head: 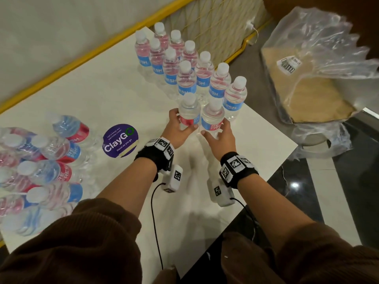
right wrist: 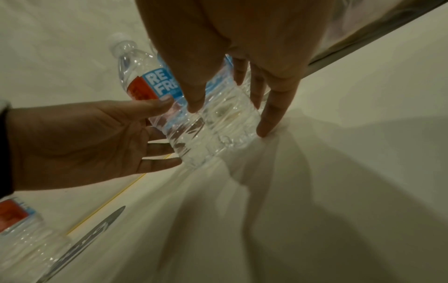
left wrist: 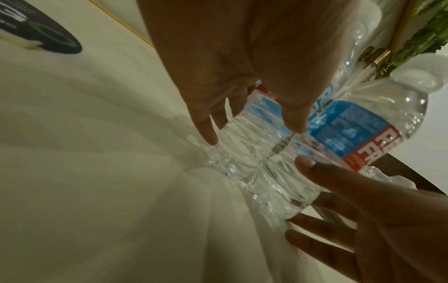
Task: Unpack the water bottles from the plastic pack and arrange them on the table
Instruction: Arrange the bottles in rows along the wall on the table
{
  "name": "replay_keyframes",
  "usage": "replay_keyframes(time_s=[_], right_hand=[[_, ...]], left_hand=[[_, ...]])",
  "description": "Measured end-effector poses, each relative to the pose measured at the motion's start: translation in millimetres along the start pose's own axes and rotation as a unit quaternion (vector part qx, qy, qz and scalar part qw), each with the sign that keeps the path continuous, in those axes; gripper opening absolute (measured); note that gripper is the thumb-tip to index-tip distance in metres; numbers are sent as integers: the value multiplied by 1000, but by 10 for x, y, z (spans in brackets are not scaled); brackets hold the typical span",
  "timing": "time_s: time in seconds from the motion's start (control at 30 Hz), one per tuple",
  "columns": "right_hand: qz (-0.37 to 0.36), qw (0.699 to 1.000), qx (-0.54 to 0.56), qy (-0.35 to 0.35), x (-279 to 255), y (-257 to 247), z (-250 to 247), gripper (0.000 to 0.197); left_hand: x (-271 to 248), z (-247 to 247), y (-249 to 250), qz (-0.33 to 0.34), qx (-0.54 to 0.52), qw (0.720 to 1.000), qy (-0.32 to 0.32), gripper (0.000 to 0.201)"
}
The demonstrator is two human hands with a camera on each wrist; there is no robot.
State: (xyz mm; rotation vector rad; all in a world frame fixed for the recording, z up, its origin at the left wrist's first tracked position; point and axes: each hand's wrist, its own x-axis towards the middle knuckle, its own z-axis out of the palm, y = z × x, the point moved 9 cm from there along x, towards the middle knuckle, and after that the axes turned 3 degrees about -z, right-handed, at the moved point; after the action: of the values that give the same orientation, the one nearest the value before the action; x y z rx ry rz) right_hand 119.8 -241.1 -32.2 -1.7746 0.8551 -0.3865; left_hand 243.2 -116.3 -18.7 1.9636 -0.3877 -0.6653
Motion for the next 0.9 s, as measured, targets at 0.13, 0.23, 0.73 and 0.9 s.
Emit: replay_keyframes(time_s=[0.13,0.23,0.73,0.9], right_hand=[[-13,1000,10,9,-5,-29,23,60],[-9,1000,6,9,11,5,24,61],[15,1000,-8,3,3,40,-41,61],[28,999,1,22,-3,12,-53,60]], left_hand=[[-31,-75,-11,-1,31,997,69,80],[-56,-38,-75,7,93,990,107,79],[3,-1,-97,-5,155,982,108,85],[-157,170,-185,-29,41,991,122,73]])
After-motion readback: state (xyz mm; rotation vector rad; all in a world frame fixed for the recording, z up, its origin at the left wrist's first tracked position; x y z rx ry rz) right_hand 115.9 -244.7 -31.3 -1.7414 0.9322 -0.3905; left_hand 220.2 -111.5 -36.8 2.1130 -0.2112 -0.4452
